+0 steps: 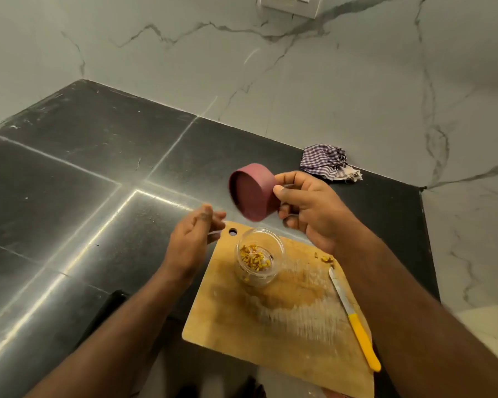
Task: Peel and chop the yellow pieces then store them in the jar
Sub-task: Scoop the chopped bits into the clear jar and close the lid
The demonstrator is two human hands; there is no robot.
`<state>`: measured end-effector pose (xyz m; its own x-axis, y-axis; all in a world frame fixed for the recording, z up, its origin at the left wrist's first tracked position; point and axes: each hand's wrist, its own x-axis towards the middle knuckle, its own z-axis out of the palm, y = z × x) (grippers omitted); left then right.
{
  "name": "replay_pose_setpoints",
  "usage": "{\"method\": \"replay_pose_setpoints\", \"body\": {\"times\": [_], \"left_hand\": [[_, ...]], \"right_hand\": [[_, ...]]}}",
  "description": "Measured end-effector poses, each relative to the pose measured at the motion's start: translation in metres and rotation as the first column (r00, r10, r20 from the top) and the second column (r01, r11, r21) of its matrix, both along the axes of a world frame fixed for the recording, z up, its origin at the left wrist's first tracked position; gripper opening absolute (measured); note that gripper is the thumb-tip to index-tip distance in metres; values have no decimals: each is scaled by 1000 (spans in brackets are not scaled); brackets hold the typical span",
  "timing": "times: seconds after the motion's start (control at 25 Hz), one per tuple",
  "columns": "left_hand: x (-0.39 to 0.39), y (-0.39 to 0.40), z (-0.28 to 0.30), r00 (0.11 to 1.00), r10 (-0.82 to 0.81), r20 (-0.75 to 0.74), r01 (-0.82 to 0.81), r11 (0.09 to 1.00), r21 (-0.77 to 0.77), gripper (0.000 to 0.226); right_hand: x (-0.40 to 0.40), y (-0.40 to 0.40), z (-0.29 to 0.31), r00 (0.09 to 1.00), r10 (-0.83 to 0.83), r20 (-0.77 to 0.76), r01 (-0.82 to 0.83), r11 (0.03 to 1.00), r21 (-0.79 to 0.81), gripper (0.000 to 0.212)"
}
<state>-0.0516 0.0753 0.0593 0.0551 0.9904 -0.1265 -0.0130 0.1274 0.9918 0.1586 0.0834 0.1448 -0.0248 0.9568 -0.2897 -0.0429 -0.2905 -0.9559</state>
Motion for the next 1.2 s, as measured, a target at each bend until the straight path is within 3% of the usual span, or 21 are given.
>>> {"method": "replay_pose_setpoints", "body": {"times": [0.08,0.16,0.24,0.28,0.36,0.44,0.48,0.6,0.72,0.92,1.0,1.08,1.2], "left_hand": [[5,9,22,976,-82,202,89,996,-28,34],[7,11,30,962,-127,241,138,990,-27,30],[8,6,31,977,-120,177,129,991,-43,26],[9,4,30,984,-108,142,116,992,-50,24],[14,0,33,991,-109,73,112,993,-35,22],[19,-3,39,989,-145,-27,145,989,7,22],[20,-5,43,984,-170,-60,171,985,15,24],[18,-8,47,966,-252,-51,253,967,21,32],[10,-7,29,970,-198,-141,207,977,55,31],[9,-32,-21,817,-459,-349,470,881,-61,107],[19,-39,-30,838,-426,-341,448,894,-16,126],[28,-42,-35,890,-371,-265,397,916,54,124],[35,-45,-35,921,-306,-241,345,928,142,100]], "right_hand": [[-7,-22,12,982,34,-184,-45,997,-57,27],[-14,-36,12,981,-4,-196,-14,996,-92,28],[-15,-46,9,991,-36,128,35,999,10,32],[-14,-51,8,927,-23,375,-13,996,94,44],[-14,-60,4,664,71,744,-263,954,143,83],[-18,-67,0,453,123,883,-414,906,86,109],[-18,-68,-2,408,106,907,-430,898,89,114],[-13,-66,-7,426,53,903,-384,914,127,117],[-1,-63,-14,466,44,884,-294,950,108,117],[3,-68,-37,469,115,876,-285,958,26,116],[-2,-68,-47,490,130,862,-294,956,23,116],[-6,-67,-52,487,159,859,-312,950,1,116],[-9,-65,-49,409,221,886,-370,927,-60,115]]}}
